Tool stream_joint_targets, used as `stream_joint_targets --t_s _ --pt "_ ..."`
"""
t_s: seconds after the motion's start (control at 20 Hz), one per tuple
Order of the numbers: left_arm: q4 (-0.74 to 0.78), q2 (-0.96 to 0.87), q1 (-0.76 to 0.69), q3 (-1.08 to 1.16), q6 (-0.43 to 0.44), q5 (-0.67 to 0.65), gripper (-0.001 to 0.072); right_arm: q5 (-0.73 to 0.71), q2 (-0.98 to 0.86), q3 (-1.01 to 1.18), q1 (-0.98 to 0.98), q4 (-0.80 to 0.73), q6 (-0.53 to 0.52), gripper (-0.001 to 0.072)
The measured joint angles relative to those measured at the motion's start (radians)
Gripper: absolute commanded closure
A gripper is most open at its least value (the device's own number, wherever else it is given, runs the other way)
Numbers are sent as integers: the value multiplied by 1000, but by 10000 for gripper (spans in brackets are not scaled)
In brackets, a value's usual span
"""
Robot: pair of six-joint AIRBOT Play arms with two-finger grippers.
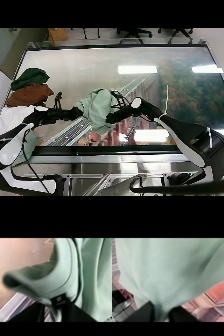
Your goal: Fold the shirts.
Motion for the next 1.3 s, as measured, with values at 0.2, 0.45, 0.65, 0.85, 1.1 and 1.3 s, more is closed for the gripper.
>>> stream_joint_targets --t_s 0.2,0.45,0.65,0.85,1.1,1.3 --pt "-12 -60 -40 109 7 -37 698 2 16 2 -5 10 -12 692" --pt "111 83 -14 203 -63 -103 698 17 186 3 -79 65 -35 692" --pt "182 312 29 284 -138 -224 697 19 455 3 -201 109 -58 691" --pt "199 515 52 386 -211 -393 697 29 698 3 -323 122 -61 691" --pt "223 730 58 484 -277 -489 697 17 871 3 -379 126 -60 690" --pt "222 844 59 476 -291 -466 697 40 881 0 -386 140 -61 690"
